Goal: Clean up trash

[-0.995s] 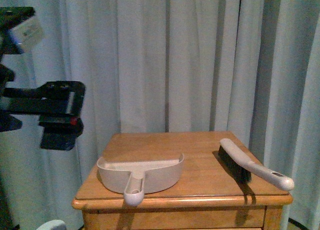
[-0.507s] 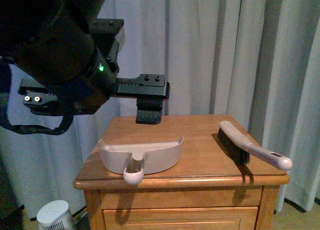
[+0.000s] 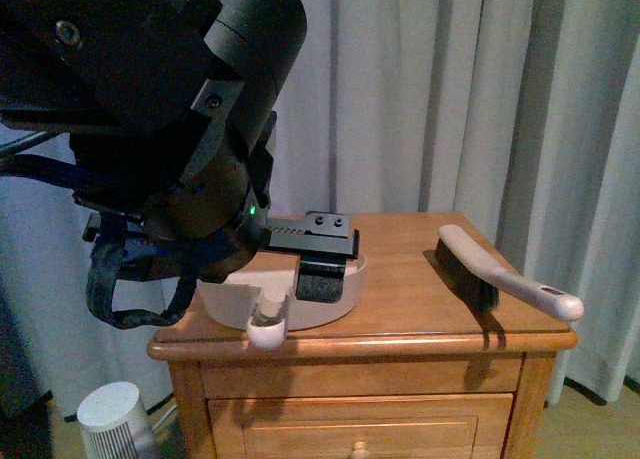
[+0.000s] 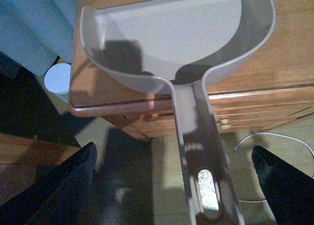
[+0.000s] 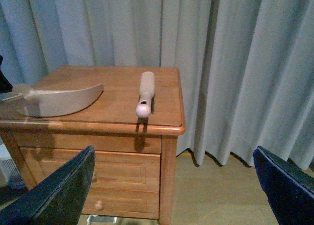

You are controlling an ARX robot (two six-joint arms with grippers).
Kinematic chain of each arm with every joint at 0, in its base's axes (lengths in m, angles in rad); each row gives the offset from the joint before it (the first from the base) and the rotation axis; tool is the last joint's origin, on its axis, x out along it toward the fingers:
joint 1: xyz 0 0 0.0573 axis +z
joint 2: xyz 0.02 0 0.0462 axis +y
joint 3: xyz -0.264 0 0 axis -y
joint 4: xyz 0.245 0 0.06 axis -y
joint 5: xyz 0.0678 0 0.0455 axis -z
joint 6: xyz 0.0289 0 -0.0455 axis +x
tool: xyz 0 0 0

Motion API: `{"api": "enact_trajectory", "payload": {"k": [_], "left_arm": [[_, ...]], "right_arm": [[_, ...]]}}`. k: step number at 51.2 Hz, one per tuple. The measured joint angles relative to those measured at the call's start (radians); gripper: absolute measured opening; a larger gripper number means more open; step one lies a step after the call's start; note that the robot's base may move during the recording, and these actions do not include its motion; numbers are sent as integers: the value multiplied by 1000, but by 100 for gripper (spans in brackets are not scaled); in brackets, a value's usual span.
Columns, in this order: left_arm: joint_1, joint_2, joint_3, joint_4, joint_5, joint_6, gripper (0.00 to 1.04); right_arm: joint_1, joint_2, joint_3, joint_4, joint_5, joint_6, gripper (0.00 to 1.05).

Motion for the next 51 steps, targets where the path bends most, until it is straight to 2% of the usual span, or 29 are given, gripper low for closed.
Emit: {"api": "enact_trajectory", "payload": {"k": [22,51], "left_arm": [[-29,87,52,1,-2,-21,97],[-12,168,107,20,-21,41,97]], "right_arm": [[0,0,0,0,0,0,97],[0,0,0,0,0,0,97]]}}
